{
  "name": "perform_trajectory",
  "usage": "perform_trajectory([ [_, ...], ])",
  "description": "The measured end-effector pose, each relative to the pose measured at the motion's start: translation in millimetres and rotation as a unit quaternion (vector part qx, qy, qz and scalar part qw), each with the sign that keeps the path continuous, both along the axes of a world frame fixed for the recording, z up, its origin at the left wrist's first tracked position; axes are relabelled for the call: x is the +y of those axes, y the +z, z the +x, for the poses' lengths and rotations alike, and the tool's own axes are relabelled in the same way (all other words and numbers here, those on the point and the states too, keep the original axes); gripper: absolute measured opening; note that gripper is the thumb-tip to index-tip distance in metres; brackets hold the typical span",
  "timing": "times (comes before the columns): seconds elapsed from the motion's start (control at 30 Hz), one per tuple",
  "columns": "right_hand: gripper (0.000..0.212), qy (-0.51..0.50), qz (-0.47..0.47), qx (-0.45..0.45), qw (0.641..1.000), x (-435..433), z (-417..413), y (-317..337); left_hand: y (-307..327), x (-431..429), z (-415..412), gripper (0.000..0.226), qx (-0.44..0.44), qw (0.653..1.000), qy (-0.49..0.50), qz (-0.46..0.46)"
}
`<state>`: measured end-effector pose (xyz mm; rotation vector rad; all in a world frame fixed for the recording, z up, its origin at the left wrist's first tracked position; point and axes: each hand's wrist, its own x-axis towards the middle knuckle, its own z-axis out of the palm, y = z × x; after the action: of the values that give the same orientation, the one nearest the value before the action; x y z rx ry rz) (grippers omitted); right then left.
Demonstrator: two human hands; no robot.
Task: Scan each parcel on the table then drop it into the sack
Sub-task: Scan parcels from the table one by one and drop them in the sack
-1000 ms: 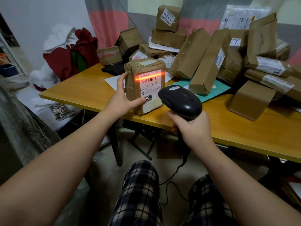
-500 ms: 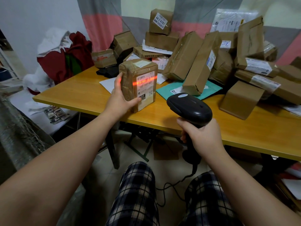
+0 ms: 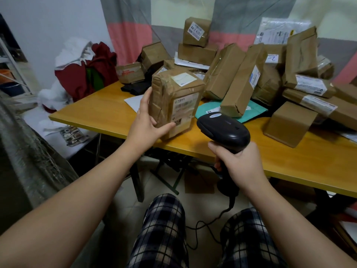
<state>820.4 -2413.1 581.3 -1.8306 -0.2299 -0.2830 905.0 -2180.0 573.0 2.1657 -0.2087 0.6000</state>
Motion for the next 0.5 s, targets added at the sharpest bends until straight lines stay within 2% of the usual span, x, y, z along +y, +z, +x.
perform_trajectory([
  [0.1, 0.010, 0.056, 0.010, 0.002, 0.998, 25, 6, 3, -2, 15, -33, 0.107, -0.008, 1.000, 0.020, -0.021],
  [0.17, 0.022, 0.112, 0.005, -0.005, 0.994, 50, 11, 3, -6, 34, -58, 0.108, -0.007, 0.997, 0.061, -0.051],
  [0.37, 0.024, 0.240, -0.119, -0.012, 0.963, 144, 26, -23, -38, 119, -148, 0.106, -0.007, 0.960, 0.217, -0.179],
  [0.5, 0.058, 0.299, -0.175, 0.002, 0.938, 213, 30, -48, -68, 166, -216, 0.107, 0.024, 0.910, 0.372, -0.183],
])
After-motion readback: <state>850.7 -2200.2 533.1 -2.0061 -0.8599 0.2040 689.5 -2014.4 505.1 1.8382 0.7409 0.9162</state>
